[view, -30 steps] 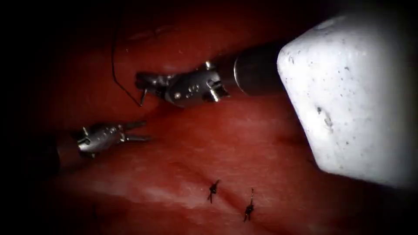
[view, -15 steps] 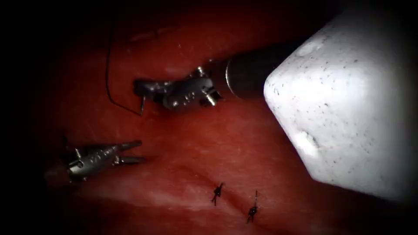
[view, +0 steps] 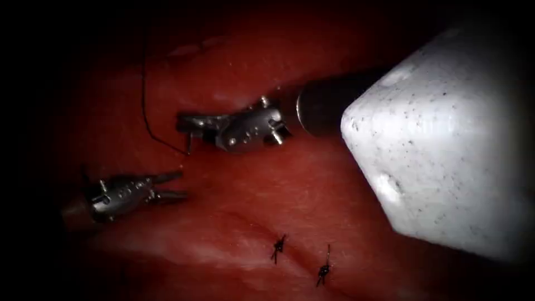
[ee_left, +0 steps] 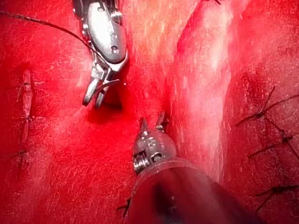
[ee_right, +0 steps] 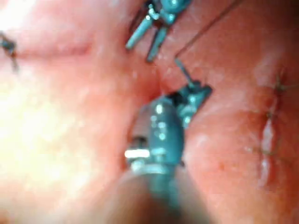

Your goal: Wound Closure

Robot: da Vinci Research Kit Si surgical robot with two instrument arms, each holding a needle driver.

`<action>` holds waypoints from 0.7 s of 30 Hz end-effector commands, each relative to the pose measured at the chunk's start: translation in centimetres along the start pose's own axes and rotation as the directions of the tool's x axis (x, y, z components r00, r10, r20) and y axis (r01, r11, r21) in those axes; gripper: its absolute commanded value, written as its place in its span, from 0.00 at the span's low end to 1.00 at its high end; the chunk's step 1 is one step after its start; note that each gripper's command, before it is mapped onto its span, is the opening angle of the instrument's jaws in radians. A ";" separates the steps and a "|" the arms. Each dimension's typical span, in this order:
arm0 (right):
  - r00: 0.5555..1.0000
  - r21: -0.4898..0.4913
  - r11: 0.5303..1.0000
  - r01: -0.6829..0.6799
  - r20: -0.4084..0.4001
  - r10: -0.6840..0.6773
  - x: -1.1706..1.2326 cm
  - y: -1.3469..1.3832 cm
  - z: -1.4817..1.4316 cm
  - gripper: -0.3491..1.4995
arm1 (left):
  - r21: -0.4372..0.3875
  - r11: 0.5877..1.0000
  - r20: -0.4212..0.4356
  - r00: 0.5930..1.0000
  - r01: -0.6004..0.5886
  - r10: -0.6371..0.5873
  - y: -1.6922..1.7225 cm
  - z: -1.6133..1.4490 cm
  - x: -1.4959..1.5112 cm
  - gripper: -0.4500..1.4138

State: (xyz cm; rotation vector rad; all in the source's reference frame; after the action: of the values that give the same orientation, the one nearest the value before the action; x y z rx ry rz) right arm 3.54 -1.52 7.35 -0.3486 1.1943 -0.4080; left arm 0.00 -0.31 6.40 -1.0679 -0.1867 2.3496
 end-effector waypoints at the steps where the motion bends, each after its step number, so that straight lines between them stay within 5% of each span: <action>1: 1.000 0.005 1.000 -0.014 -0.004 0.014 0.07 -0.04 0.07 0.00 | -0.001 1.000 -0.003 1.000 0.004 -0.004 0.01 0.10 0.00 0.32; 11: 0.995 0.066 0.993 -0.099 0.041 0.096 -0.18 -0.37 -0.03 0.00 | 0.001 1.000 -0.005 1.000 0.004 -0.004 -0.01 0.09 0.01 0.32; 21: 0.996 0.116 0.989 -0.088 0.023 0.086 -0.04 -0.48 -0.03 0.00 | 0.000 1.000 -0.005 1.000 0.004 -0.004 -0.03 0.10 0.00 0.31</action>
State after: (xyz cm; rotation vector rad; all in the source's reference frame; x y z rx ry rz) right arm 3.36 -1.85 7.55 -0.1992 1.1556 -0.3982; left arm 0.01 -0.25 6.41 -1.0692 -0.1819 2.3431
